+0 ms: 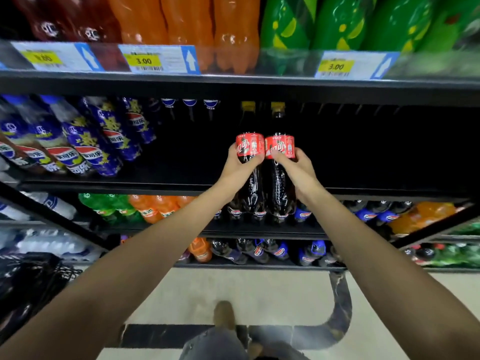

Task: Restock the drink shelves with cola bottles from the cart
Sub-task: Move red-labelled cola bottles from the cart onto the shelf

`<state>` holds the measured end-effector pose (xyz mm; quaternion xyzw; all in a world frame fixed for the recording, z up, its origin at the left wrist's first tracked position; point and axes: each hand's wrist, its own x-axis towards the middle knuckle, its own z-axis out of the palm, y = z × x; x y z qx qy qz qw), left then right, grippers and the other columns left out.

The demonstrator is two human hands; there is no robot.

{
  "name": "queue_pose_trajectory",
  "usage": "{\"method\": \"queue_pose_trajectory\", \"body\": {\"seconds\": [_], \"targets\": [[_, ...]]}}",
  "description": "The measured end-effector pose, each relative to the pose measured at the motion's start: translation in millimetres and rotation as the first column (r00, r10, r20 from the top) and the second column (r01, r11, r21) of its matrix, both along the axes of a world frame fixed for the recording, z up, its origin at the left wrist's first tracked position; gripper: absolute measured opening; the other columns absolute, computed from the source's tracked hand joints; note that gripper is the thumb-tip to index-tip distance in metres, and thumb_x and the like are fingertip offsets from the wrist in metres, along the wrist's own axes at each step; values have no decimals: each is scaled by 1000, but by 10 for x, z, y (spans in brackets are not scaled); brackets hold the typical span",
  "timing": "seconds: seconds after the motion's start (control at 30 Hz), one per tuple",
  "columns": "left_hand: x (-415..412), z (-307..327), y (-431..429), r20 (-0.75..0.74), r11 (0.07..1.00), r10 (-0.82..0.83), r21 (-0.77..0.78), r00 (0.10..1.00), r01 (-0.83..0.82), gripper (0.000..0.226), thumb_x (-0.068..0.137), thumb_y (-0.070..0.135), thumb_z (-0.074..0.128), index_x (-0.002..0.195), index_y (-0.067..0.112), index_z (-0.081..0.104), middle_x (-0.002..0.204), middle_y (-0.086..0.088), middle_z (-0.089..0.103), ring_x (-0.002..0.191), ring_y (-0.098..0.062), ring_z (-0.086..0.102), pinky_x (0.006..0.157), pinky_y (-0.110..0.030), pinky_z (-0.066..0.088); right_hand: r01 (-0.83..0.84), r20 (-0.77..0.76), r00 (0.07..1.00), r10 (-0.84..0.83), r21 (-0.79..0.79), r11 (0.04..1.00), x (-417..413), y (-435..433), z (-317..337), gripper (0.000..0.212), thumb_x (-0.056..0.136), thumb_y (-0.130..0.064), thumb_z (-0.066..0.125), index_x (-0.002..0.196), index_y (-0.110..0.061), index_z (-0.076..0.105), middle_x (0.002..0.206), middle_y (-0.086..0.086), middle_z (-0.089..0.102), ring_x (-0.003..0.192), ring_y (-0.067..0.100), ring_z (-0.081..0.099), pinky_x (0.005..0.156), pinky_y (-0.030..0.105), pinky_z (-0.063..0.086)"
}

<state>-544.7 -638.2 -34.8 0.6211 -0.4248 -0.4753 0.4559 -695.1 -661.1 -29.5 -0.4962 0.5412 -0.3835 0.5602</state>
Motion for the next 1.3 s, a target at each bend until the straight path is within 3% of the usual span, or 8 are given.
{"method": "queue_pose_trajectory", "body": {"seconds": [0.1,0.23,0.43,0.6,0.83,0.97,1.13,1.3], "targets": [[-207,1,-65,31,999,-44,9,999,43,74,89,37,65,148,24,23,117,15,46,108,-3,43,91,-22,31,63,-16,998,-63,-19,998,-202,-11,-33,50,82,-41,73,124,-24,52,112,-9,65,103,4,60,91,28,45],[-531,-26,-72,39,997,-73,18,997,73,70,90,37,65,146,24,25,106,22,48,94,7,46,73,-11,31,111,-20,994,-112,-32,993,-525,43,-65,44,83,-38,72,120,-24,53,111,-6,65,102,6,61,88,25,45],[-1562,-69,66,71,992,-124,31,990,122,64,90,37,63,143,25,30,104,19,49,97,-1,48,75,-15,33,190,-6,982,-190,-21,982,-1520,315,-88,36,85,-34,71,114,-24,54,106,-8,64,96,0,59,77,16,40],[-2625,-175,316,55,985,-162,65,985,158,56,89,37,63,137,24,37,104,15,53,100,-8,52,81,-24,37,266,-33,964,-265,11,964,-2550,679,-155,35,87,-34,68,117,-22,54,106,-7,63,94,1,58,75,18,41],[-4007,-293,665,10,964,-252,92,968,250,38,88,37,63,118,30,41,97,22,51,85,8,47,66,-14,32,377,-100,922,-375,3,926,-3909,1115,-255,31,88,-35,65,114,-19,58,102,-5,64,91,7,62,73,21,46],[-4617,-345,790,-14,937,-332,109,943,332,44,87,41,61,124,30,40,101,19,53,90,3,49,70,-21,34,446,-92,892,-443,18,895,-4523,1327,-311,14,85,-38,66,98,-34,59,88,-16,66,66,-10,63,58,16,44],[-5278,-387,764,21,911,-400,116,916,395,47,87,40,61,128,27,41,102,15,54,96,-9,51,75,-27,35,543,-47,840,-541,57,838,-5135,1434,-376,25,83,-37,67,105,-26,61,94,-4,69,70,0,68,59,20,48],[-5936,-475,579,11,878,-467,126,884,462,64,88,41,60,142,26,30,123,9,48,127,-21,44,87,-29,29,603,-43,798,-602,61,795,-5732,1337,-421,23,84,-34,68,104,-25,61,93,-3,69,76,7,68,60,21,50]]}}
